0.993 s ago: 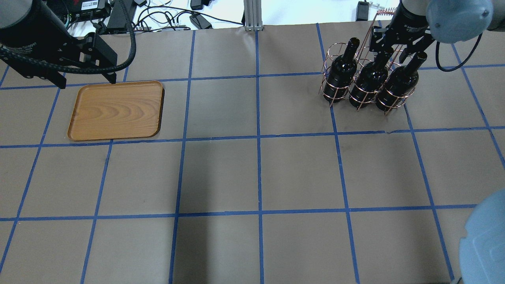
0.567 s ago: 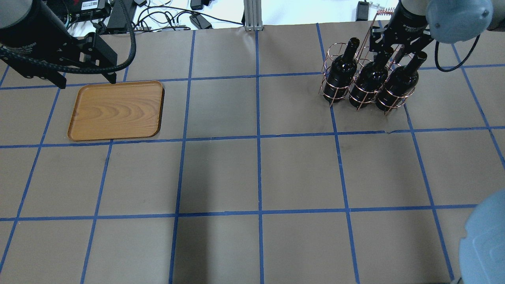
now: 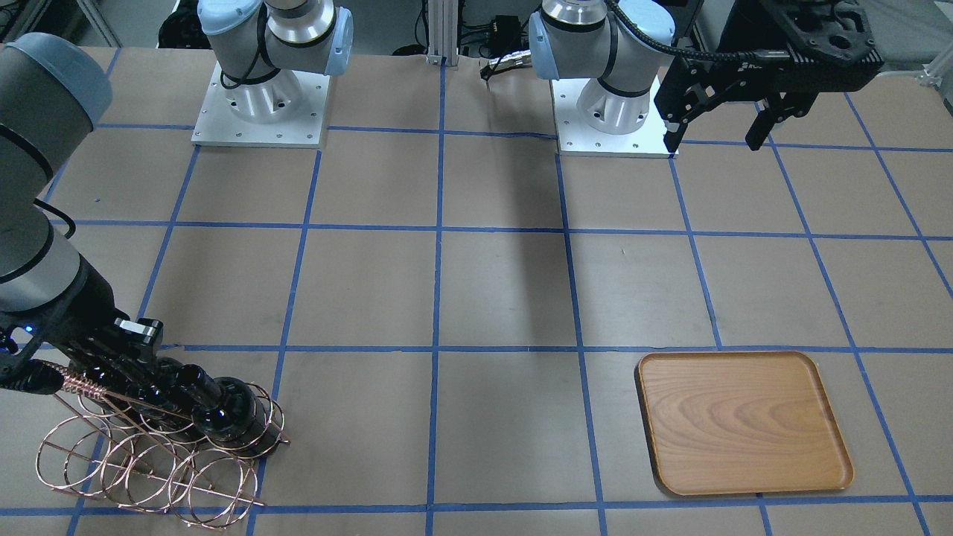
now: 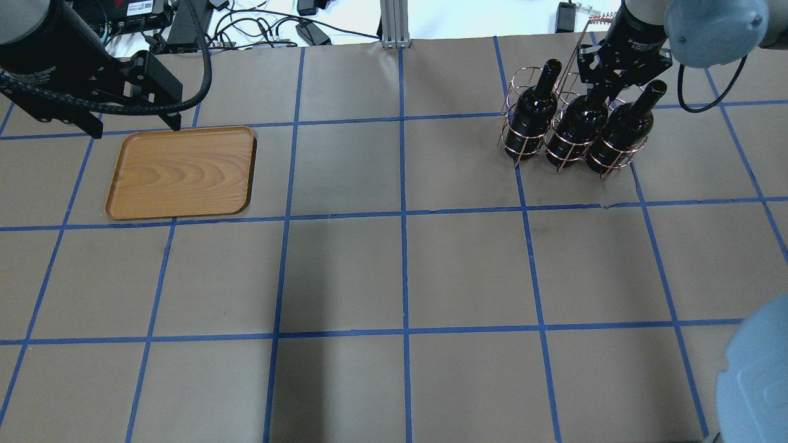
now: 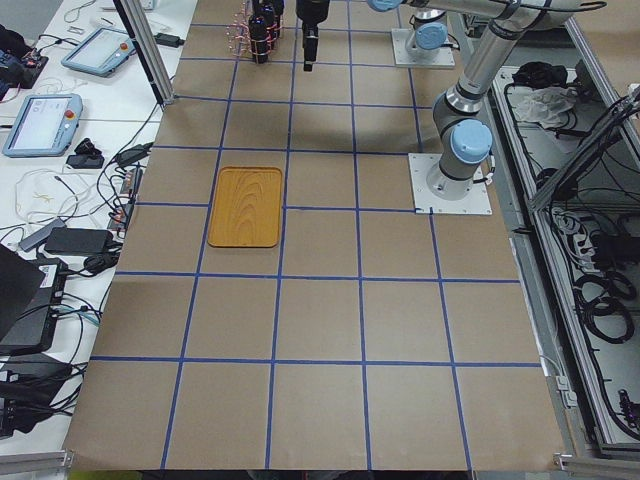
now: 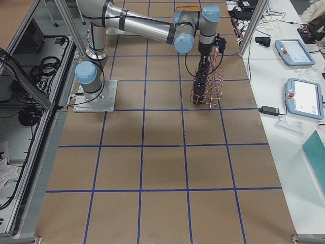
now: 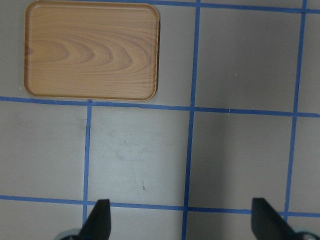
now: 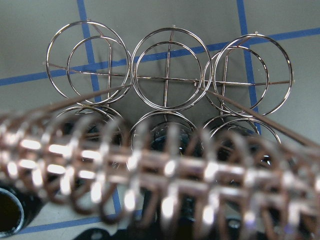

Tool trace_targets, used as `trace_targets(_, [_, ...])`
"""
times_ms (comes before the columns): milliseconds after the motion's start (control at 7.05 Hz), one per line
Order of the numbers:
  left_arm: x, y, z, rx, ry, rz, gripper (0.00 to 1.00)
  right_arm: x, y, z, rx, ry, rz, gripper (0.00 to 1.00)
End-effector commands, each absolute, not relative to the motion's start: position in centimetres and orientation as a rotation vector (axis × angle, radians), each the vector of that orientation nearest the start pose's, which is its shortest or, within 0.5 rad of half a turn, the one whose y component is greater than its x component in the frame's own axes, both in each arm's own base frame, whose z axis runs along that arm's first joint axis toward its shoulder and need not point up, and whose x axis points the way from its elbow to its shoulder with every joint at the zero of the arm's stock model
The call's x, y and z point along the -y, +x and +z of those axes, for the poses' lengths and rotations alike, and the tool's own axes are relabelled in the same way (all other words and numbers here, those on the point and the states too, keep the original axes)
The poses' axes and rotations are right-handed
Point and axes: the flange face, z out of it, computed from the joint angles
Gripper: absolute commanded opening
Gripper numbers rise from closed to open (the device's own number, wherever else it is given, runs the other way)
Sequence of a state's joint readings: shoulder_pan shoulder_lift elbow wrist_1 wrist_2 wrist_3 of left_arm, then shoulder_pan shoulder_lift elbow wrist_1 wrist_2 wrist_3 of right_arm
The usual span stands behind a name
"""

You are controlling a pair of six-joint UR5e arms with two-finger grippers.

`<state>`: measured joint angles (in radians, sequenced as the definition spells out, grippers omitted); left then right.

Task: Take wine from basket and place on tray
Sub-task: 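Close the right gripper on the dark bottle's neck, then lift the dark bottle up out of the wire rack with the right gripper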

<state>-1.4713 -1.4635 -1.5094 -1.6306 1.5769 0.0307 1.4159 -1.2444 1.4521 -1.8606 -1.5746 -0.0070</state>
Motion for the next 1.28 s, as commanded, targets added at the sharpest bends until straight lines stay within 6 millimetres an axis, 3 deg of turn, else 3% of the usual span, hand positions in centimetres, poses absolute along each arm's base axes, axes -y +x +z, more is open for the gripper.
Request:
trace_targets(0, [46.1,-8.7,56.3,-3.122,-0.108,-0.172,1.00,64.1,3.9,40.8,-3.101,0.226,-0.171,0.00])
trace_targets(142, [46.1,-8.7,56.3,-3.120,-0.108,-0.171,1.00,63.8,4.1,43.3,-3.101,0.220,-0.206,0.00])
trace_targets(284, [46.1,-8.6,56.3,-3.120,-0.111,-0.171,1.00,62.5,4.3,47.3,-3.107,0.219,-0.176,0.00])
trace_targets(567, [46.2,-8.6,56.3,-3.120,-0.111,-0.171,1.00,57.3,5.1,55.1,-3.165,0.216,-0.169,0.00])
trace_targets(709, [46.1,-8.6,56.3,-3.120,-0.108,-0.171,1.00,54.4,7.6,57.3,-3.188,0.186,-0.163,0.00])
trace_targets(851, [46.1,-8.6,56.3,-3.120,-0.108,-0.171,1.00,52.9,12.3,57.7,-3.175,0.209,-0.175,0.00])
trace_targets(1135, [46.1,-8.6,56.3,-3.120,-0.108,-0.171,1.00,51.6,23.6,54.4,-3.130,0.241,-0.105,0.00])
